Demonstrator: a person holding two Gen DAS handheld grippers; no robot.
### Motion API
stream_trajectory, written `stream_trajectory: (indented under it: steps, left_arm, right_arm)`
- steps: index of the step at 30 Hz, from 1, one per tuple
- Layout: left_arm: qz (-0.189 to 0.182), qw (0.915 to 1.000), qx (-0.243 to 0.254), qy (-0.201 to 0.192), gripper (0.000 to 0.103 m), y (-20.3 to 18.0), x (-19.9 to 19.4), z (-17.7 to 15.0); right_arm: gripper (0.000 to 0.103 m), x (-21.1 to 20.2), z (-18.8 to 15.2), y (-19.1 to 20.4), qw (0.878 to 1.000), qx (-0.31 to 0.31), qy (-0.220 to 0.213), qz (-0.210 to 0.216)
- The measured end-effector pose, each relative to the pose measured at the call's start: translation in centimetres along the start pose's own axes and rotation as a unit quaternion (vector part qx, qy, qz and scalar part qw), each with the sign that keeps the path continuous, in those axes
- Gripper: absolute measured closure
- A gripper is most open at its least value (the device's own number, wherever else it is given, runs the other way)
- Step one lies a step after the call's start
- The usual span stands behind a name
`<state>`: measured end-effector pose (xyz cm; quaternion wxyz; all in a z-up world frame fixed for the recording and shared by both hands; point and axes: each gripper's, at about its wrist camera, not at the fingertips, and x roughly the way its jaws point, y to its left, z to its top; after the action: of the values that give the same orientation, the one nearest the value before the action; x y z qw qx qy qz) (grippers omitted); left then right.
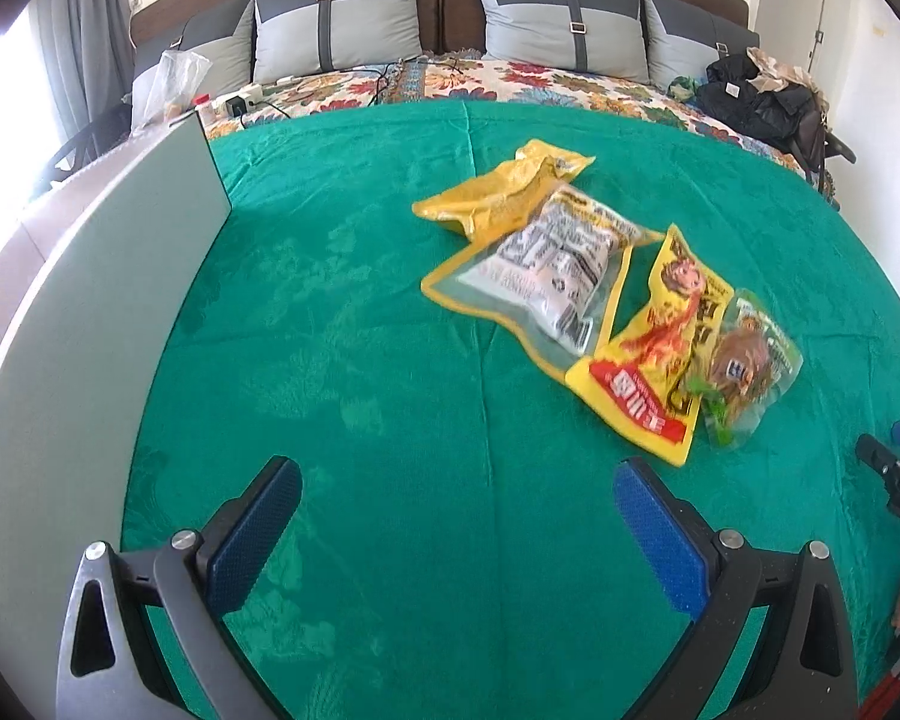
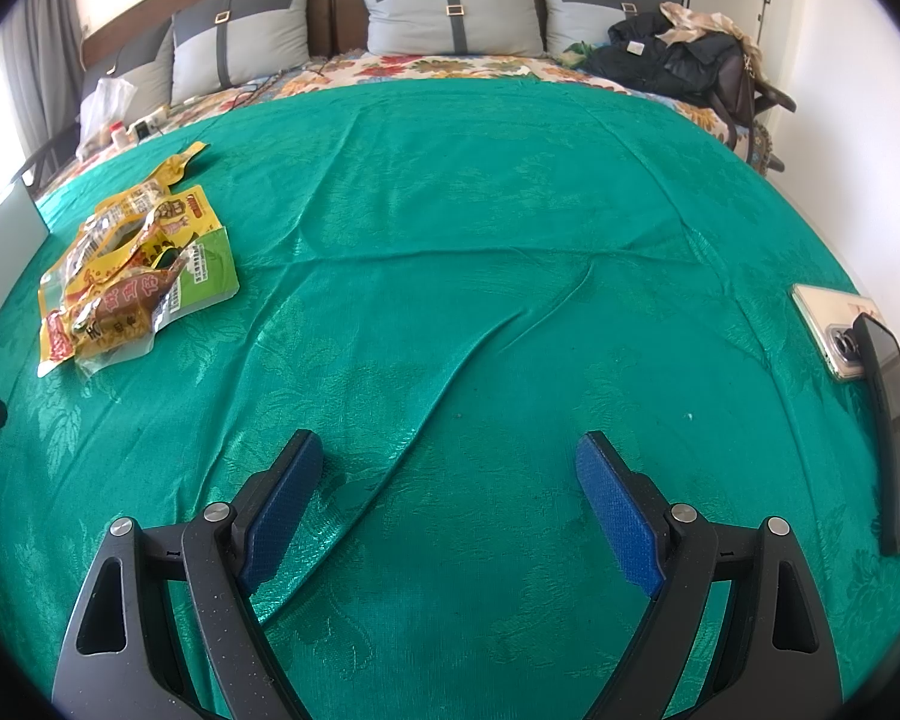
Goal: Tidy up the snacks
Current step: 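Lower the left gripper onto the clear peanut bag and close it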
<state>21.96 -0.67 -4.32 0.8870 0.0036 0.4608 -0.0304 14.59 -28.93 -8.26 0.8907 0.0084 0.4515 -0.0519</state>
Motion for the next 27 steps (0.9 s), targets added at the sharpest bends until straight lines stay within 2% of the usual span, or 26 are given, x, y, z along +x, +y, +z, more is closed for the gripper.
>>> stream_trajectory:
  steps: [4,6,8,11,16,22,24,26,27]
  left_arm:
    - [-0.013,0.9996,0.015,0.019,0.000,-1.6,1.6,6.1]
    - [-0.013,0.9985,0.045,0.029,0.000,-3.2,2.9,8.1]
    - [-0.017,0.9952,0.076,0.059,0.000,-4.7,5.0,9.3]
    - [-0.018,0.9894,0.109,0.094,0.000,-6.1,7.7,10.2]
    - [-0.016,0.9833,0.141,0.114,0.000,-7.2,10.2,10.6]
    - [-0.009,0.9886,0.106,0.106,0.000,-5.9,11.0,11.3]
    - [-0.021,0.9902,0.088,0.107,0.001,-5.3,11.1,11.2]
    - [-0.039,0.9902,0.084,0.104,0.014,-5.3,10.8,10.9]
    - [-0.035,0.9905,0.090,0.098,0.025,-5.5,10.4,10.7]
  right_arm:
    - [0.014,0.0,0.0,0.0,1.000,0.000,0.000,0.000]
    - [0.014,0.0,0.0,0.0,1.000,0.000,0.000,0.000]
    - [0.014,0.0,0.0,0.0,1.000,0.000,0.000,0.000]
    - [0.014,0.0,0.0,0.0,1.000,0.000,0.000,0.000]
    - [0.014,0.0,0.0,0.0,1.000,0.000,0.000,0.000]
    - [0.014,0.0,0.0,0.0,1.000,0.001,0.001,0.000]
    - [0.014,0.0,0.0,0.0,1.000,0.001,0.001,0.000]
    - [0.014,0.0,0.0,0.0,1.000,0.001,0.001,0.000]
    - [0.014,0.0,0.0,0.0,1.000,0.001,0.001,0.000]
